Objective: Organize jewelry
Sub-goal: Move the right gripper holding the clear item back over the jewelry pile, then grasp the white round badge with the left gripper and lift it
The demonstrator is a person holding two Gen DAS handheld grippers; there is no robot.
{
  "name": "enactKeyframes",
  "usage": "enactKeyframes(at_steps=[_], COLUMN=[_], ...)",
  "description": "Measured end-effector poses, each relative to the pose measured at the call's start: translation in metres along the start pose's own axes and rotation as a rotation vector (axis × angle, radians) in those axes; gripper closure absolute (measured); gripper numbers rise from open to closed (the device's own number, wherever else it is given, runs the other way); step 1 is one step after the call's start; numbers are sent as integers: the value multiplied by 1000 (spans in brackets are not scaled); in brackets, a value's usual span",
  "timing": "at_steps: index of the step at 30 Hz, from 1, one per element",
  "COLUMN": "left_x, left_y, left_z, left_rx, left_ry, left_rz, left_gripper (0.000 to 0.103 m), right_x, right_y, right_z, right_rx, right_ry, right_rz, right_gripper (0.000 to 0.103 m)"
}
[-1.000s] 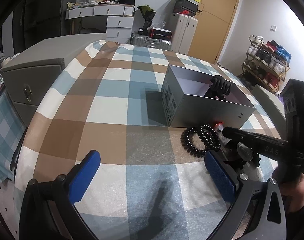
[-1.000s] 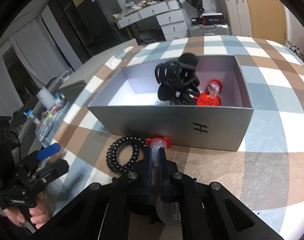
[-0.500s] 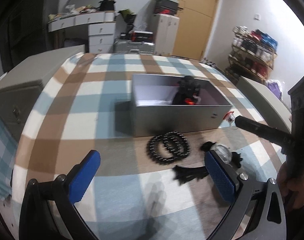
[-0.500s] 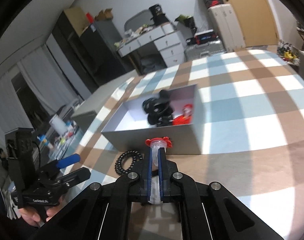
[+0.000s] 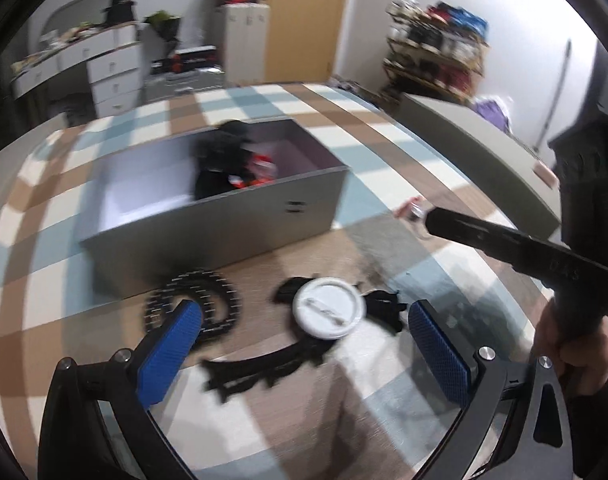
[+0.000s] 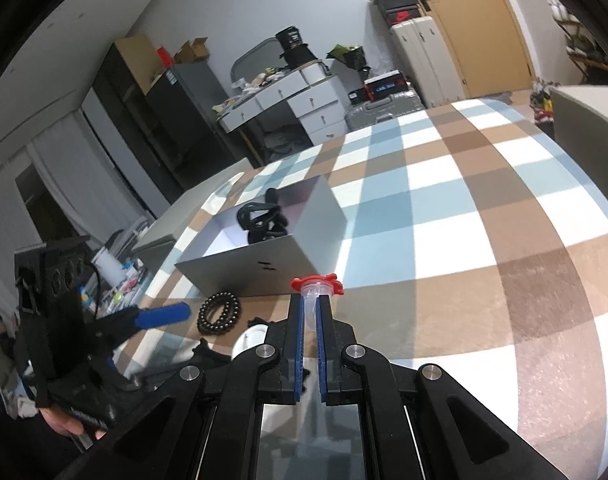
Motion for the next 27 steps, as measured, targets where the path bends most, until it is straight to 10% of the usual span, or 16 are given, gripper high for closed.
enactKeyframes(at_steps=[27], left_x=[-23], left_y=[-1], left_z=[-13], left_rx=[-27], left_ry=[-14], left_rz=[95], left_gripper=[65], right_x=[8], right_y=[-1], right_z=[-7], right_rx=[-27], right_ry=[72], right_rz=[-42], right_gripper=[98])
Point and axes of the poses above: each gripper's, at about its wrist camera, not at the fingertips, and x roughly against the way its jaws point, z to its left, y to its top, the point moved 6 cm from there along -x, roughly the way its jaws point, and after that the axes turned 9 degrees about z, right-handed, at the moved point
